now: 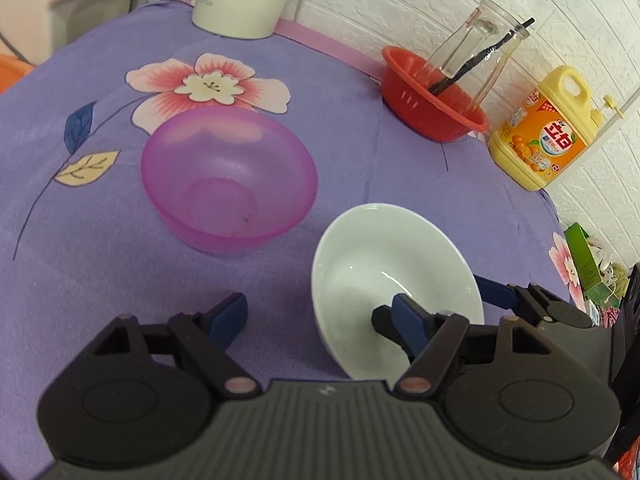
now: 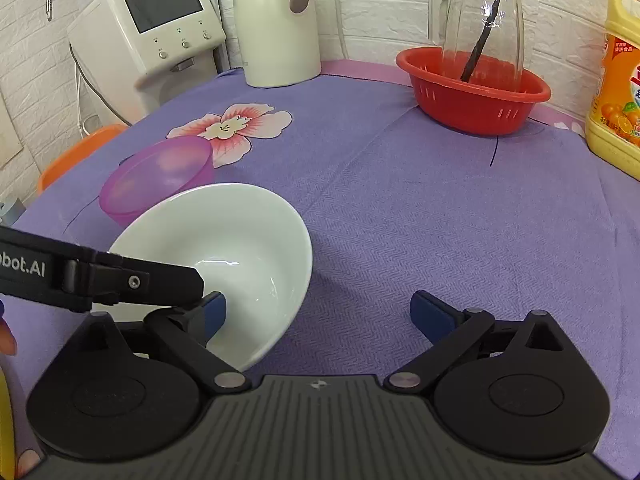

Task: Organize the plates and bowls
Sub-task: 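Close the left tool on the white printed bowl rim, then lift and carry the white bowl with the left tool over the steel bowl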

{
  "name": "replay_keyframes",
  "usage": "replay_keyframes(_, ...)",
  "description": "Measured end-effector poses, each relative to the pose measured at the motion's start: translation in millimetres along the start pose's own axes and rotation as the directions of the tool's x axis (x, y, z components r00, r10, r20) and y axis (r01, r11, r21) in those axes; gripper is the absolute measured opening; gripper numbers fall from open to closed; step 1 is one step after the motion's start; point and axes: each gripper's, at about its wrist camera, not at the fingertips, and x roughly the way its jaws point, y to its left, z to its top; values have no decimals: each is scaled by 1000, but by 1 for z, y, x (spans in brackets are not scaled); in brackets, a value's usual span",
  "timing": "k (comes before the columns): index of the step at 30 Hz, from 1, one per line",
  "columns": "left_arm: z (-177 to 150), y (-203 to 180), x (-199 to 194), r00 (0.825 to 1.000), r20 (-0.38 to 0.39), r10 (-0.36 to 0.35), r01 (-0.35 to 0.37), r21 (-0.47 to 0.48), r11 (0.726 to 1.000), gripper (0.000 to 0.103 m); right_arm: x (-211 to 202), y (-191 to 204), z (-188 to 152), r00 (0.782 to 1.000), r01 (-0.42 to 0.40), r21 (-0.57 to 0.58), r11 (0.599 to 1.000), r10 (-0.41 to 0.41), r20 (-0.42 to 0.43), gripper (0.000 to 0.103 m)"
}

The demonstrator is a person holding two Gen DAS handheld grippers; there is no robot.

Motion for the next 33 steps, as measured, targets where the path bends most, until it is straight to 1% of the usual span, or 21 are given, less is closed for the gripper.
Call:
replay_keyframes(2, 1, -1, 1, 1000, -6, -14, 14, -6, 1000, 74, 0, 1, 0, 1000, 15, -3, 1000, -15, 1, 103)
replay_keyframes(4, 1, -3, 0, 1000, 4, -10, 10, -2, 1000, 74, -2, 3, 0, 1000, 30, 21, 999, -30, 2, 103)
replay_keyframes(6, 2, -4, 0, 1000, 1, -20, 20, 0, 1000, 72, -4, 7, 1, 1000, 21, -1, 1000, -21, 17, 103)
replay_keyframes(7, 2, -3, 0, 999, -1, -34, 34, -4, 999, 58, -4, 9, 0, 1000, 16, -9, 1000, -16, 17, 103)
replay_keyframes(9, 1, -3, 2, 998, -22, -61, 61, 3, 998, 40, -5, 12, 0, 1000, -16, -21, 1000, 16, 24, 103)
replay_keyframes(10, 0, -3, 3, 997, -28, -71, 71, 5, 997, 33, -6, 15, 0, 999, -37, -32, 999, 38, 27, 100)
replay_keyframes(11, -2, -4, 4, 997, -24, -74, 74, 6, 997, 31, -6, 17, 0, 998, -52, -39, 998, 53, 27, 83)
replay_keyframes(12, -2, -5, 3, 997, -21, -76, 76, 9, 997, 25, -7, 20, 0, 998, -57, -48, 997, 58, 27, 77)
replay_keyframes(13, -4, -8, 2, 996, -21, -84, 84, 16, 996, 19, -7, 23, 0, 998, -57, -54, 997, 59, 27, 74)
replay_keyframes(14, -4, -11, 1, 997, -19, -75, 76, 27, 997, 19, -8, 24, 1, 998, -62, -53, 997, 63, 23, 66)
replay_keyframes(16, -6, -16, -2, 998, -23, -66, 67, 36, 997, 19, -10, 25, 0, 998, -56, -53, 997, 57, 18, 66)
replay_keyframes(18, -7, -17, -5, 996, -31, -80, 80, 27, 996, 19, -15, 25, -1, 999, -47, -37, 998, 48, 20, 66)
replay_keyframes(23, -19, -28, -26, 992, -34, -119, 120, 38, 992, 19, -38, 27, -10, 999, -25, 15, 1000, 24, 25, 67)
replay_keyframes(28, -46, -39, -61, 981, -32, -193, 195, 54, 979, 19, -83, 45, -24, 999, 45, 15, 999, -46, 30, 67)
replay_keyframes(33, -85, -48, -102, 965, -31, -262, 263, 90, 960, 19, -135, 72, -51, 991, 124, 22, 992, -125, 41, 67)
